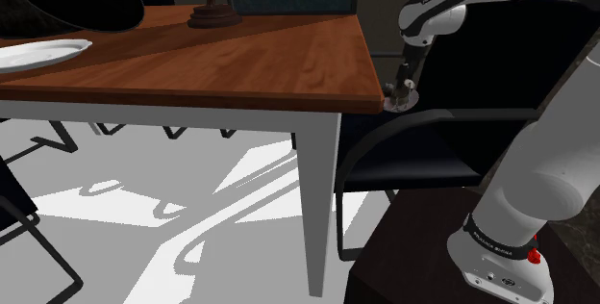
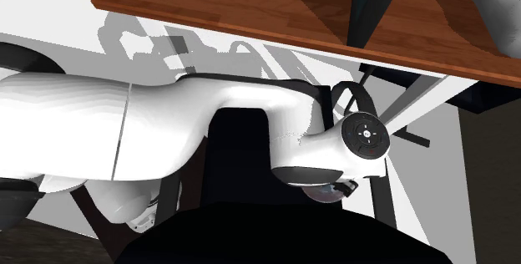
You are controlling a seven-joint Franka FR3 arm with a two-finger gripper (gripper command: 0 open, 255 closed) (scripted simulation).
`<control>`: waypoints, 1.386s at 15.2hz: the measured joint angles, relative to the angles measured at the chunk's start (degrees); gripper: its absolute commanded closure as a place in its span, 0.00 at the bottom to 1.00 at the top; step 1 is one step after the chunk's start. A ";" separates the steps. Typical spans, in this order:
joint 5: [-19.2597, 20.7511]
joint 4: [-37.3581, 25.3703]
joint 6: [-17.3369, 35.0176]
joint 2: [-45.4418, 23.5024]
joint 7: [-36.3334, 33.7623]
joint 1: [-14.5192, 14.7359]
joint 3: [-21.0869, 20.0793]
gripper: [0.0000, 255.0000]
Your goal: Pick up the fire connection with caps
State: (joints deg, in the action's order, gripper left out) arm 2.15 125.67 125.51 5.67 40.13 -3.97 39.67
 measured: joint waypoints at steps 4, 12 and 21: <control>-0.22 0.35 0.65 -0.26 0.26 -0.04 0.13 1.00; -0.11 0.14 0.31 -0.13 0.25 -0.06 0.13 1.00; 1.80 -4.09 -6.26 2.72 -1.37 -0.10 -0.76 1.00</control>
State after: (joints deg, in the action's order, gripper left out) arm 3.94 121.59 119.25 8.39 38.77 -4.06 38.91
